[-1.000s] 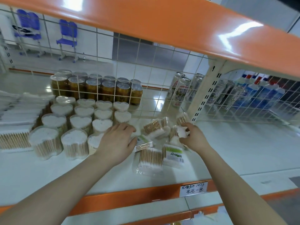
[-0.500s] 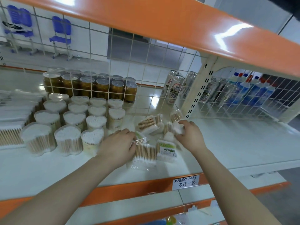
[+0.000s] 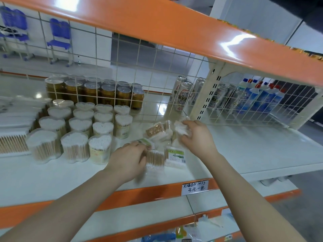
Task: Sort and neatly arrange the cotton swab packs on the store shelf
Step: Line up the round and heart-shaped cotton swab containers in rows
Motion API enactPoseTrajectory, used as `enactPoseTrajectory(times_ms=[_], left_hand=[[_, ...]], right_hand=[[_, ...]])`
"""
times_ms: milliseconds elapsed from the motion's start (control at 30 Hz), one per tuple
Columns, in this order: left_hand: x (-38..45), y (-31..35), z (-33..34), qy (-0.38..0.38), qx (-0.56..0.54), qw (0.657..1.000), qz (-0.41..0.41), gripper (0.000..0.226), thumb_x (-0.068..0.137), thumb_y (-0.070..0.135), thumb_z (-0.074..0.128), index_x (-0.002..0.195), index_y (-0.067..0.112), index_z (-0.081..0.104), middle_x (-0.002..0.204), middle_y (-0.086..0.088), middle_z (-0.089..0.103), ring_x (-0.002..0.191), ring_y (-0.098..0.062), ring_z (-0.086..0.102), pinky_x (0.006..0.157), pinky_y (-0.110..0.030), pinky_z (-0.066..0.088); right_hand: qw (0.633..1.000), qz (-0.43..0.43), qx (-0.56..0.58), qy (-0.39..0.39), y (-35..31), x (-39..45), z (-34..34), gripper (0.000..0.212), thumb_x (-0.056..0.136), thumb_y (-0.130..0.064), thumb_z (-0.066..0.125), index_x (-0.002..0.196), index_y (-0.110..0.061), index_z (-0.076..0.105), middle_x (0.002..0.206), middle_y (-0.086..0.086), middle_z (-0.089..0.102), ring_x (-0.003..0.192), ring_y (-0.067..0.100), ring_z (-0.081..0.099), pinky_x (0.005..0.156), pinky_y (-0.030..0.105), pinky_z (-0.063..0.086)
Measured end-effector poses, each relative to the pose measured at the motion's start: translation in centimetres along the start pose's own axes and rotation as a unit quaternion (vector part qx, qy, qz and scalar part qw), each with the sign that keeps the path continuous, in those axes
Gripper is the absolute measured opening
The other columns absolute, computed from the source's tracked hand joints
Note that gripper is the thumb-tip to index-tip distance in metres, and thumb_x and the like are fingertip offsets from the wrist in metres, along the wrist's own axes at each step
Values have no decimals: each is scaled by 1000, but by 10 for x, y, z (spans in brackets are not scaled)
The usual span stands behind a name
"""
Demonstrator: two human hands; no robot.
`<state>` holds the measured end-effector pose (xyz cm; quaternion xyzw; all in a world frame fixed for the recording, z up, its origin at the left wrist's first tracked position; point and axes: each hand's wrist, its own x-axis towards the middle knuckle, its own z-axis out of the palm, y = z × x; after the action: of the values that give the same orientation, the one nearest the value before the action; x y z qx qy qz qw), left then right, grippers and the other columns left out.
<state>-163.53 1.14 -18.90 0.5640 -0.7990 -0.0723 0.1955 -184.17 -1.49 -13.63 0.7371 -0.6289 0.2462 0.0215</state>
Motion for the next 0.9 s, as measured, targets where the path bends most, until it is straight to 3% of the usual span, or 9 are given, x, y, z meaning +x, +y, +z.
enactPoseTrajectory(times_ms=[300, 467, 667, 900], left_hand=[[-13, -3, 2, -5, 5, 1000, 13, 43, 93, 39, 43, 133, 23, 40, 129, 3, 51, 115, -17, 48, 85, -27, 40], [-19, -4, 1, 5, -20, 1000, -8, 66, 86, 50, 53, 140, 25, 26, 133, 4, 48, 119, -16, 47, 89, -27, 39], [-26, -3, -1, 69, -75, 995, -20, 65, 84, 42, 59, 137, 27, 25, 127, 6, 53, 113, -15, 52, 83, -26, 41], [-37, -8, 4, 107, -124, 986, -27, 69, 82, 36, 64, 138, 28, 24, 113, 6, 58, 102, -14, 55, 74, -23, 41]], right_hand=[[993, 19, 107, -54, -24, -9, -8, 45, 86, -11, 59, 130, -12, 53, 120, 6, 61, 101, 16, 56, 78, 19, 39], [981, 42, 185, -53, -34, -10, -8, 40, 85, -12, 63, 124, -12, 57, 98, -4, 58, 80, 5, 53, 61, 7, 41], [969, 39, 237, -64, -50, -14, -2, 24, 86, -14, 64, 109, -15, 65, 89, -14, 57, 88, 10, 59, 78, 24, 52], [958, 36, 276, -71, -62, -18, 8, 6, 85, -12, 65, 86, -18, 64, 76, -13, 59, 68, 4, 58, 66, 22, 52]])
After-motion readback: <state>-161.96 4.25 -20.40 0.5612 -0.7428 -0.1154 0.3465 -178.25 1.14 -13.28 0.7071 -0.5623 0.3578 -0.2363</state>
